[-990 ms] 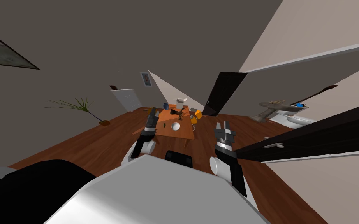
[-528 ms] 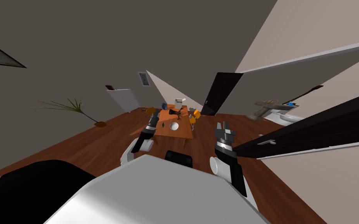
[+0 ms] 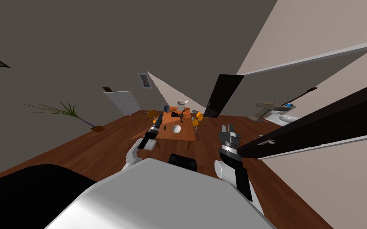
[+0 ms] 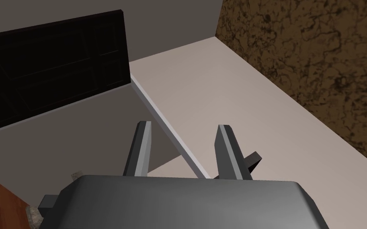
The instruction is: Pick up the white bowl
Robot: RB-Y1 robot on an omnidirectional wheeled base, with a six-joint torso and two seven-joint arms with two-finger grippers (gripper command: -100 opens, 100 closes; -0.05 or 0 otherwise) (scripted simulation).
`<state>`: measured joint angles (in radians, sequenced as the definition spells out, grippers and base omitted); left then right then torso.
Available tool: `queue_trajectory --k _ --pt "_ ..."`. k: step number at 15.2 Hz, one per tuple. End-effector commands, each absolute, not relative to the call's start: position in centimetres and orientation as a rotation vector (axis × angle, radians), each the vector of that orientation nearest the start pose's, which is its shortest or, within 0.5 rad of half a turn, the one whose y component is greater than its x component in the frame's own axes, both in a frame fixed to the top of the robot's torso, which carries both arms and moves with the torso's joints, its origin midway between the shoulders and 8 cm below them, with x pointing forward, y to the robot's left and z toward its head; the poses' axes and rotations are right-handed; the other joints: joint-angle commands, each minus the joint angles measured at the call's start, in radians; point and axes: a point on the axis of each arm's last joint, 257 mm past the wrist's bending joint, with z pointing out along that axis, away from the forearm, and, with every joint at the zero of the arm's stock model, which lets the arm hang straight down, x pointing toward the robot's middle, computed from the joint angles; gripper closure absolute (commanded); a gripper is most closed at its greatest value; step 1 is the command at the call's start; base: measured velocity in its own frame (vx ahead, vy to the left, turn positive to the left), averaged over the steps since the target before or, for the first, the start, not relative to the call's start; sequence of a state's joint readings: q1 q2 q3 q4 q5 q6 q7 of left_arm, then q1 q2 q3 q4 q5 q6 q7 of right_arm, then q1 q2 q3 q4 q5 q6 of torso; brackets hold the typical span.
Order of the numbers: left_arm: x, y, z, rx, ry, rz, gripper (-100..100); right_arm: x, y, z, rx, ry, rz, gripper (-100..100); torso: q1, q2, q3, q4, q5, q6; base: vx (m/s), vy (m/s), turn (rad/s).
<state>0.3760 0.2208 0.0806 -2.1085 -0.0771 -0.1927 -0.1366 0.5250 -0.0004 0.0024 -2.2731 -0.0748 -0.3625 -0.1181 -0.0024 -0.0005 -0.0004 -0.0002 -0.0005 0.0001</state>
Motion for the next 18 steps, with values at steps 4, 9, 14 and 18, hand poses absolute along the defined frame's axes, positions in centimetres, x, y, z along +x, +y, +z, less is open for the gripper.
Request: queue_trajectory --k 4,9,14,18 --pt "44.4 34.7 -11.0 -0.749 1.153 -0.839 -100 36.3 -29.3 -1.5 0.892 0.638 1.41 0 0.0 0.0 0.0 0.0 0.0 0.0 0.005 -0.04 -0.059" --pt "45.8 38.1 -14.4 -0.858 1.209 -0.76 -100 36.3 -29.3 -1.5 0.892 0.638 1.41 0 0.0 0.0 0.0 0.0 0.0 0.0 0.003 -0.037 -0.052" --pt "46.9 41.3 -17.8 -0.971 1.249 -0.692 -100 36.3 -29.3 -1.5 0.892 0.638 1.41 0 0.0 0.0 0.0 0.0 0.0 0.0 0.004 -0.03 -0.039" --pt "47.2 43.1 -20.1 -1.053 1.279 -0.647 -100 36.3 -29.3 -1.5 0.892 0.638 1.41 0 -0.001 -0.001 0.0 0.0 0.0 0.0 0.01 -0.04 -0.05"
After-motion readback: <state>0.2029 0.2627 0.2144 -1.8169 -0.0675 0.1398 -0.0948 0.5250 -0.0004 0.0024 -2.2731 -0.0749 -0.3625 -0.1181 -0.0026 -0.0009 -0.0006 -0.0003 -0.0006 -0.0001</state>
